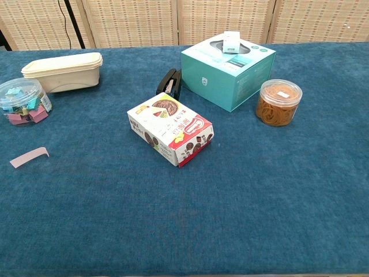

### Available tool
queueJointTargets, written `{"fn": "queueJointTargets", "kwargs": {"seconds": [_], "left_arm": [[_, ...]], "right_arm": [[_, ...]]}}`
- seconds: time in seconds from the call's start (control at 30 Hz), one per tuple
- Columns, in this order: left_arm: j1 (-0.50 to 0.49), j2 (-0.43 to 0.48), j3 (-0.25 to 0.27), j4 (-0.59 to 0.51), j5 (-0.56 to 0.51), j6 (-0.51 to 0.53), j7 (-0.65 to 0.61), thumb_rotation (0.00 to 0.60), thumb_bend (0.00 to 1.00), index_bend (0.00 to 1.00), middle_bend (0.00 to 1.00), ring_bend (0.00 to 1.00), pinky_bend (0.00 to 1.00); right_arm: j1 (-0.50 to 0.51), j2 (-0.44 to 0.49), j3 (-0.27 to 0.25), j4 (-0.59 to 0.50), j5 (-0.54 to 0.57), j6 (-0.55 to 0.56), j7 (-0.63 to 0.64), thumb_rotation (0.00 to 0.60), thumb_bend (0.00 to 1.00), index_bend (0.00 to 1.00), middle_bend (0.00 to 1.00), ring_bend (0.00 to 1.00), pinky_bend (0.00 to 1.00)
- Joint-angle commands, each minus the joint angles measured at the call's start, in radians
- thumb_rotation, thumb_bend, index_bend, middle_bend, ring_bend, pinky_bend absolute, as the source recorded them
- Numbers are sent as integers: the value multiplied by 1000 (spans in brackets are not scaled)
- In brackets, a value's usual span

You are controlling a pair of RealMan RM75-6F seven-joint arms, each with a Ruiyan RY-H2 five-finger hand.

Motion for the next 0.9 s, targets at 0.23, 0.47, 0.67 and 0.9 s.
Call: {"fn": "queueJointTargets", "kwargs": {"seconds": [0.23, 0.47, 0.67, 0.9], "left_arm": [[1, -4, -2, -12, -16, -10, 26, 600, 81, 0, 0, 0, 0], [-31, -42, -36, -5, -80, -70, 93, 600, 83, 277, 0, 0, 0], [-114, -138, -122, 31, -275, -204, 180, 600, 96, 399, 0, 0, 0], [-179, -253, -170, 128, -405, -293, 238, 600, 215, 427, 0, 0, 0]], "right_arm": [[0, 0, 2, 1, 3, -2, -1, 600, 0, 0, 0, 0, 0], [1, 3, 3, -7, 0, 0, -2, 600, 0, 0, 0, 0, 0], [3, 2, -2, 1, -3, -9, 3, 600, 0, 0, 0, 0, 0], [4, 8, -5, 2, -10, -7, 17, 600, 0, 0, 0, 0, 0]]}}
